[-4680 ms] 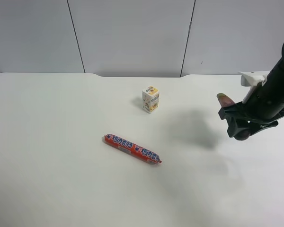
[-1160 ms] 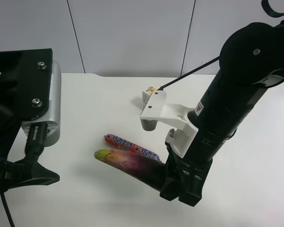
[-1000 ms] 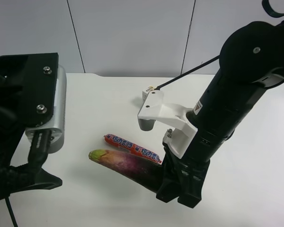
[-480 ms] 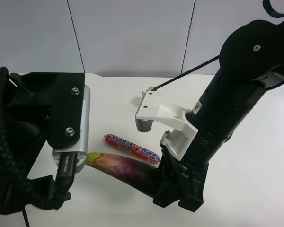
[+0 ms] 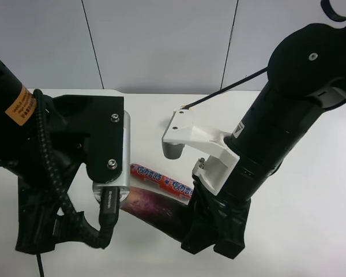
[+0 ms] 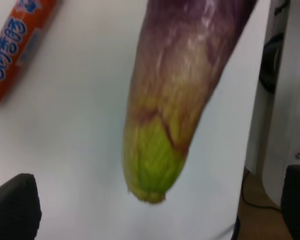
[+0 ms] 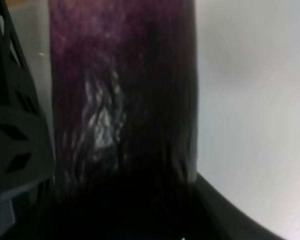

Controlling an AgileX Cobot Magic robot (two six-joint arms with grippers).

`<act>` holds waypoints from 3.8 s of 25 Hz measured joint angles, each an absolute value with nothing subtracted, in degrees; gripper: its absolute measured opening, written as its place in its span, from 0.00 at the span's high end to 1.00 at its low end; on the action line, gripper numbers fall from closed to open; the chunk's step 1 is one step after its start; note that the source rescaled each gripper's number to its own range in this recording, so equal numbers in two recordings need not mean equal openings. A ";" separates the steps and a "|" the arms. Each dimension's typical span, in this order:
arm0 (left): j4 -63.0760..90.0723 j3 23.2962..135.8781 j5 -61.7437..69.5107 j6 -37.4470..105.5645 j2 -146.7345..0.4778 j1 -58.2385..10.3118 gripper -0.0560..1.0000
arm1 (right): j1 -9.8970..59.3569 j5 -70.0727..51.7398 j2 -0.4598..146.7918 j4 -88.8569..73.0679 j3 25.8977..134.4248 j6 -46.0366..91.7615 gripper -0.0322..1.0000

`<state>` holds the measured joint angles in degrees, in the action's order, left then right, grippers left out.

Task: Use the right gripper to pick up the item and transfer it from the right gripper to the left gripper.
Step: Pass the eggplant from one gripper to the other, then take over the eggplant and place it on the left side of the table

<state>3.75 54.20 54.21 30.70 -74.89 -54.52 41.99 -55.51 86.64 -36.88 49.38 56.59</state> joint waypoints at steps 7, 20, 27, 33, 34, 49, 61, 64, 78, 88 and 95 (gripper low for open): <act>3.92 54.25 53.10 31.10 -76.65 -54.52 0.06 | 41.99 -54.83 86.64 -38.26 49.38 58.08 0.97; 4.20 59.19 51.43 31.60 -81.42 -55.63 0.07 | 41.99 -50.88 86.64 -38.68 49.38 58.14 0.97; 3.51 59.19 51.31 32.49 -84.93 -59.18 0.27 | 41.99 -50.81 86.64 -38.79 49.38 58.14 0.97; 0.74 59.19 51.20 32.60 -85.09 -59.38 0.64 | 41.99 -50.77 86.64 -38.79 49.38 58.14 0.97; 0.00 59.19 51.12 32.60 -85.09 -59.38 0.74 | 41.99 -50.77 86.64 -38.79 49.38 58.14 0.97; -0.61 59.19 50.42 33.28 -85.09 -59.51 0.94 | 41.99 -52.82 86.60 -37.25 49.42 58.20 0.69; -0.77 59.19 49.56 33.28 -85.09 -59.51 0.94 | 41.99 -52.81 86.34 -35.69 49.42 54.93 0.01; -0.77 59.19 49.56 33.28 -85.09 -59.51 0.94 | 41.99 -53.25 84.40 -32.80 49.42 52.89 0.01; -0.82 59.19 49.56 33.28 -85.09 -59.51 0.94 | 41.99 -65.54 68.39 -14.33 49.42 34.15 0.00; -0.77 59.19 49.51 33.23 -85.09 -59.51 0.94 | 41.99 -69.31 54.90 -8.21 49.42 22.20 0.00; -0.77 59.19 49.51 33.23 -85.09 -59.51 0.94 | 41.99 -69.51 40.56 -7.62 49.42 16.65 0.00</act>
<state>-0.77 59.19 49.51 33.23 -85.09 -59.51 41.99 -69.51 40.56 -7.62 49.42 16.65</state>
